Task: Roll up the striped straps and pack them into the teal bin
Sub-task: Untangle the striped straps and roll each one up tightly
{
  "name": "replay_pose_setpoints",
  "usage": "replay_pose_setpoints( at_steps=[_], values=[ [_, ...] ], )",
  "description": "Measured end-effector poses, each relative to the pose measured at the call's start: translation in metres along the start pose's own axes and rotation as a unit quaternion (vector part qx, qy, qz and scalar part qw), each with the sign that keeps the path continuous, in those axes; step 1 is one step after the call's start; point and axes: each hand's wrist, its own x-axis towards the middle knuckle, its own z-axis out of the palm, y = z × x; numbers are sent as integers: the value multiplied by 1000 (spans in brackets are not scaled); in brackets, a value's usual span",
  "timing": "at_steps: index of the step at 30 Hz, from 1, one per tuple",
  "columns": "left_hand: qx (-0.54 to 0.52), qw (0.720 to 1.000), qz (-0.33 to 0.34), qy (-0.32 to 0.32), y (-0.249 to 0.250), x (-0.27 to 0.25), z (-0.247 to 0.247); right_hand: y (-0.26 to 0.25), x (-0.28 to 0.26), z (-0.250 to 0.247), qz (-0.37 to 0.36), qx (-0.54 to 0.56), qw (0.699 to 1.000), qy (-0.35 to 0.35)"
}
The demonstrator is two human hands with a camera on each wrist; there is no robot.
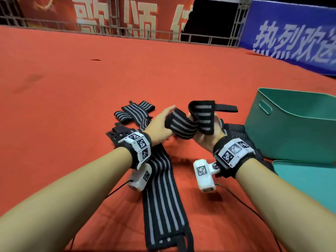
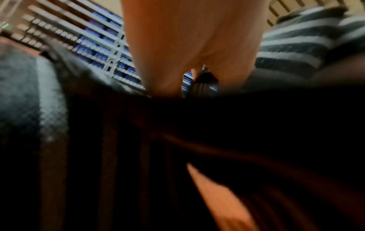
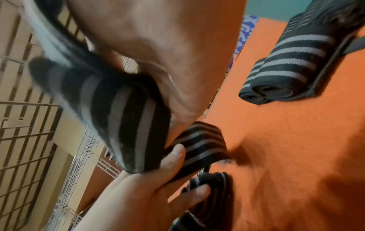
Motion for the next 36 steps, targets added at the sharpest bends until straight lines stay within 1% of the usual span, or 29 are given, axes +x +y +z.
replay_pose_setpoints(
  at_steps=[2,3,5,7,9,10,11,12,13,14,15,16,17,18,19,20,21,22,23,24,26,27,28,29,30,31,32,34,36],
  values=[
    [-23,999,-16,-24,1,-6,3,3,-10,-3,17,-65,997,-36],
    [-10,1000,-23,-19,0,-9,3,5,-11,-7,25,-118,992,-32],
    [-10,999,-22,23,-5,-14,-1,5,-9,-24,39,-234,971,-3],
    [-55,995,-21,75,-6,-17,-8,3,-5,-48,61,-310,948,51],
    [-47,994,14,94,-3,-21,-16,1,-3,-65,86,-313,941,93],
    [-6,996,55,71,0,-27,-19,-2,-6,-67,92,-293,947,89],
    [37,994,96,22,3,-33,-20,-6,-10,-67,103,-258,958,78],
    [70,990,115,-50,8,-41,-19,-10,-13,-67,120,-226,964,74],
    [102,980,111,-133,11,-48,-17,-14,-16,-64,142,-211,965,67],
    [136,961,96,-219,16,-56,-12,-15,-17,-65,167,-244,954,46],
    [175,935,68,-300,19,-60,-8,-15,-19,-63,192,-300,934,20],
    [205,905,30,-372,21,-62,-3,-12,-19,-64,212,-372,904,-5],
    [212,881,-9,-422,23,-62,0,-8,-20,-64,223,-434,872,-29],
    [189,878,-38,-437,26,-60,0,-3,-17,-66,222,-482,847,-35],
    [136,896,-56,-419,26,-56,-1,0,-16,-63,213,-514,830,-33],
    [73,925,-68,-367,26,-53,-3,3,-14,-61,198,-538,819,-21],
    [22,954,-78,-289,25,-49,-7,3,-11,-59,183,-563,806,-17],
    [-8,978,-83,-193,22,-46,-13,2,-9,-55,172,-599,782,-19],
    [-22,992,-81,-92,19,-42,-21,1,-6,-52,154,-650,743,-28],
    [-29,996,-80,5,13,-39,-28,0,-5,-46,132,-714,686,-38],
    [-63,981,-89,161,0,-33,-44,0,-4,-32,98,-817,565,-58],
    [-92,965,-108,221,-11,-31,-53,3,0,-25,86,-839,533,-60],
    [-122,945,-131,275,-21,-30,-62,6,4,-18,99,-842,526,-61],
    [-136,923,-162,321,-33,-30,-73,10,10,-13,121,-825,548,-64],
    [-139,904,-194,355,-42,-31,-83,12,16,-9,154,-791,589,-59],
    [-144,891,-225,368,-52,-33,-92,14,22,-6,178,-753,631,-47],
    [-158,884,-259,357,-60,-35,-98,15,28,-4,195,-731,653,-35],
    [-201,879,-332,278,-69,-40,-100,18,39,-3,189,-719,668,-9],
    [-203,882,-366,218,-84,-40,-95,21,47,-6,176,-707,684,14]
  ],
)
